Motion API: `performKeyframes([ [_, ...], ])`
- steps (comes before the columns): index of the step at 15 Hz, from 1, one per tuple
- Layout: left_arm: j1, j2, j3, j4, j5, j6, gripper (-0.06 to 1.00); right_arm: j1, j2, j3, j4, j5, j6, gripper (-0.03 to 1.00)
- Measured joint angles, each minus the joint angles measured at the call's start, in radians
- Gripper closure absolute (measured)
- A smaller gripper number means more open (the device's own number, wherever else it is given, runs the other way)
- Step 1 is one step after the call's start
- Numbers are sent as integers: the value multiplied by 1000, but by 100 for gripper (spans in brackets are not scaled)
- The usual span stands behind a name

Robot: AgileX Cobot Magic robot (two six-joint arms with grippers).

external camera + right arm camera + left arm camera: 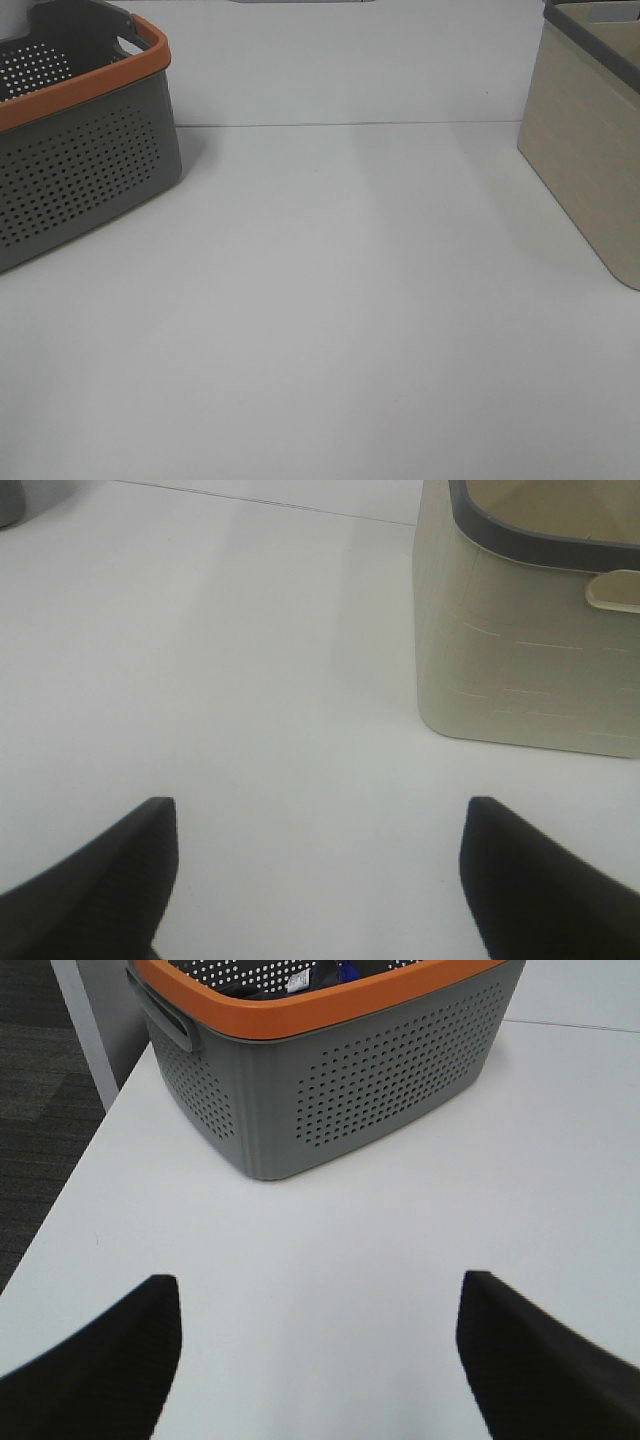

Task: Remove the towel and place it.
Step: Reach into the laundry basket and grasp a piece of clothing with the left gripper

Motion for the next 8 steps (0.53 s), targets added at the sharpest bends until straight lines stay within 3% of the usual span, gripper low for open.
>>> performKeyframes([
  [8,0,0,0,0,0,1,23,0,0,0,8,0,0,20],
])
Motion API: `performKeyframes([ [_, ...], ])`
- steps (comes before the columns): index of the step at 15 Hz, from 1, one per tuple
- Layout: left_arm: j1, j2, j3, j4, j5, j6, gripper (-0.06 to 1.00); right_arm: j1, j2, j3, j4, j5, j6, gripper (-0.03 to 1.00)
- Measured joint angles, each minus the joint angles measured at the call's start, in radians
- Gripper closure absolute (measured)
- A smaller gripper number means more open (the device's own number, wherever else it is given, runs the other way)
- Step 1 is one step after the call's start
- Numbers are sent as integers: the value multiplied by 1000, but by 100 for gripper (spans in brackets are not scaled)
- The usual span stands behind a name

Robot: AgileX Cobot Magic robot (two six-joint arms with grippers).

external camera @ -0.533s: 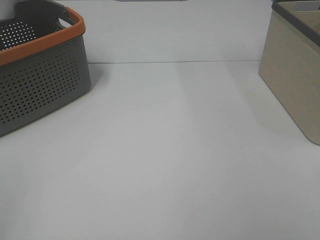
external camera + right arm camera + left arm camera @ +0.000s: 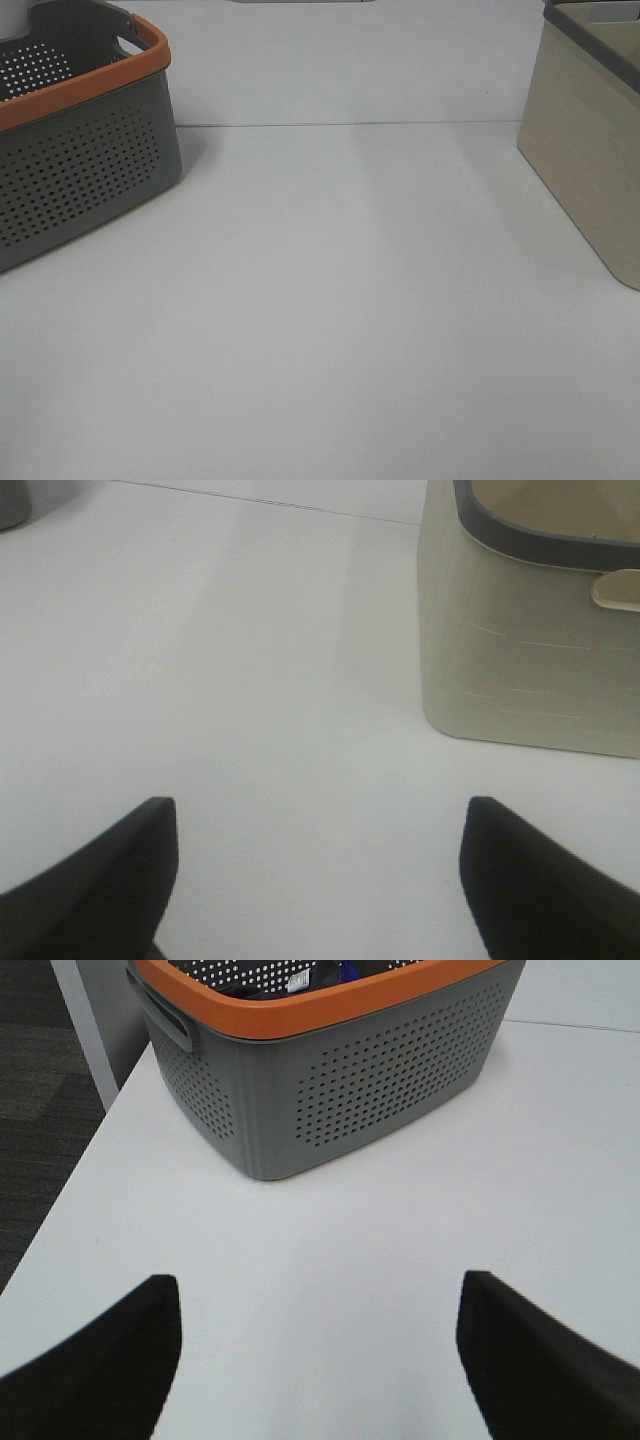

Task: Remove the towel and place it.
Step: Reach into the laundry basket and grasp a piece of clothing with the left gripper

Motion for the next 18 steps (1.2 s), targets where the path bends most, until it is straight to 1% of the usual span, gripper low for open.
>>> performKeyframes([
  [18,0,0,0,0,0,0,23,0,0,0,5,0,0,20],
])
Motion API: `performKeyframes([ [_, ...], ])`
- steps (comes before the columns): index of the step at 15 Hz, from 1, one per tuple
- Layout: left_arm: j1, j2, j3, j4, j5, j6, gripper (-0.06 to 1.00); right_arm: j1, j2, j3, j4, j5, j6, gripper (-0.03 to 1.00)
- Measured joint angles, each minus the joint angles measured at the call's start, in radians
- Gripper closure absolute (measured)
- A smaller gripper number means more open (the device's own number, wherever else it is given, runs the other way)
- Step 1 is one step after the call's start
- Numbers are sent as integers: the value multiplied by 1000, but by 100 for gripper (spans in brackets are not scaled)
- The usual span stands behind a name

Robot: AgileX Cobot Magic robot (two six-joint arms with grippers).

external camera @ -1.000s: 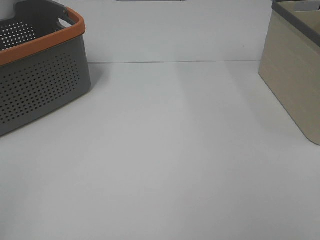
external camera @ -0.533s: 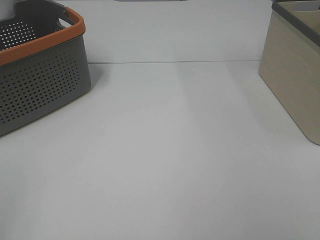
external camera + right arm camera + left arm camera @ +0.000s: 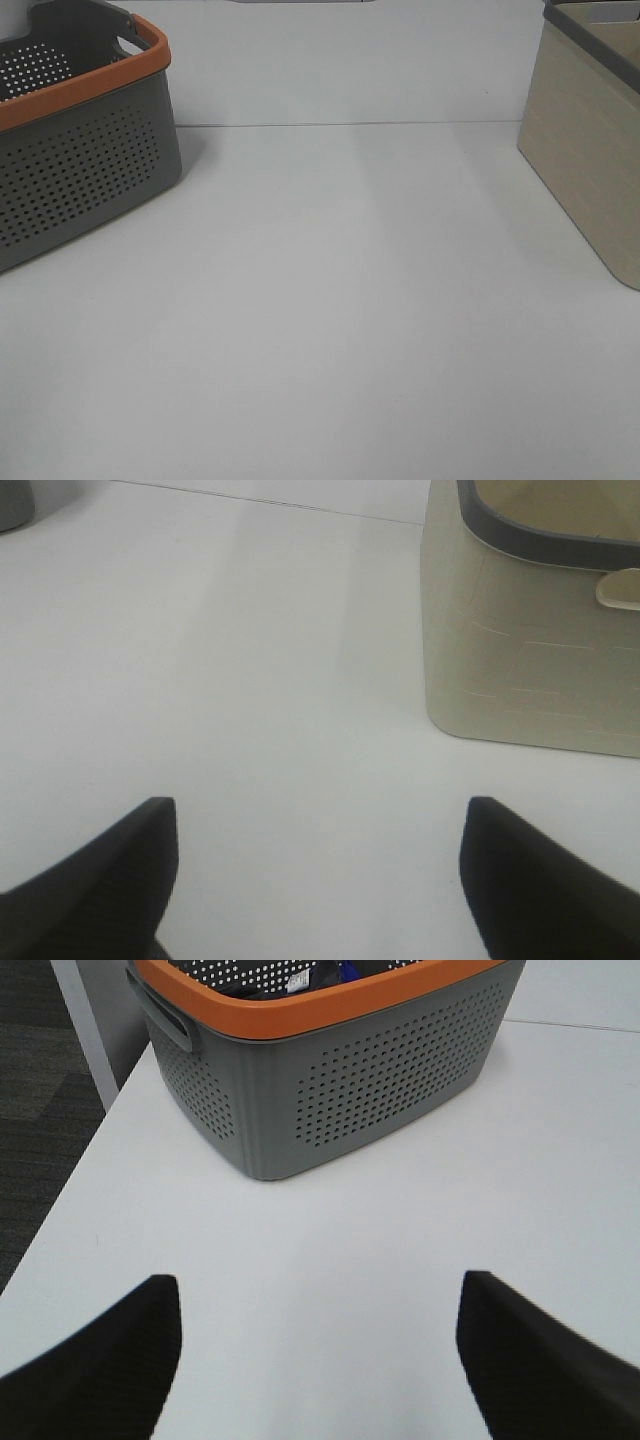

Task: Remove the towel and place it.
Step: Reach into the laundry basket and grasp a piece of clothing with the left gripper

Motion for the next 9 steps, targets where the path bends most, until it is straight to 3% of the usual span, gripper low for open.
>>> performKeyframes([
  [9,0,0,0,0,0,0,23,0,0,0,2,0,0,20],
])
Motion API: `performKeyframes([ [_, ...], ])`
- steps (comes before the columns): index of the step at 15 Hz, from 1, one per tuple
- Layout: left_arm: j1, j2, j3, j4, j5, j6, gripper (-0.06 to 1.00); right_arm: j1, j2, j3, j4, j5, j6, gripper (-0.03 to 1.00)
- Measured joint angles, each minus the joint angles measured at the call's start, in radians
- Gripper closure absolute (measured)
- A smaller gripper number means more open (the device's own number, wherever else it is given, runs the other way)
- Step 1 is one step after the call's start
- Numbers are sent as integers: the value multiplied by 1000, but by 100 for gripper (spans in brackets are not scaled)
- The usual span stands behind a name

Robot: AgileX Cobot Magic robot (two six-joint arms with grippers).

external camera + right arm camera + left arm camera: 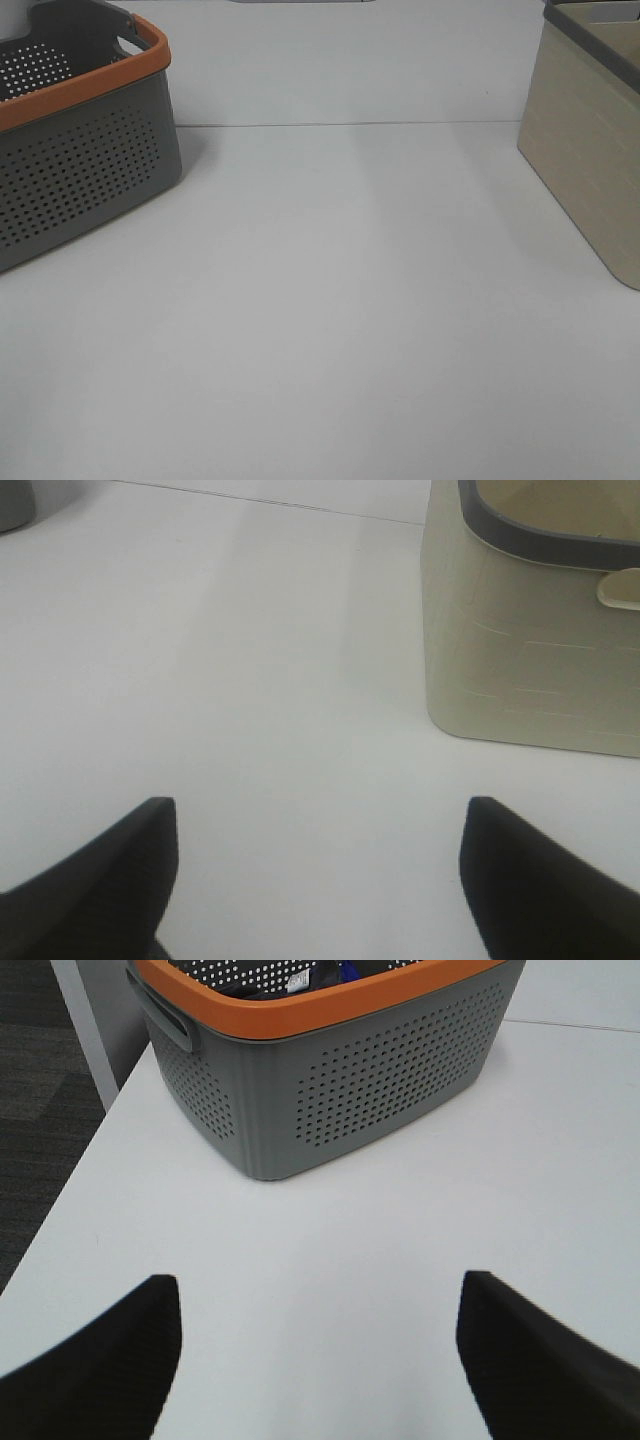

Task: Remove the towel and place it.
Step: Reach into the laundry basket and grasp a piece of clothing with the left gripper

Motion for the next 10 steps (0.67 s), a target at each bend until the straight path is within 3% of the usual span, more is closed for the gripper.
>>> performKeyframes([
  [10,0,0,0,0,0,0,23,0,0,0,0,0,0,20],
])
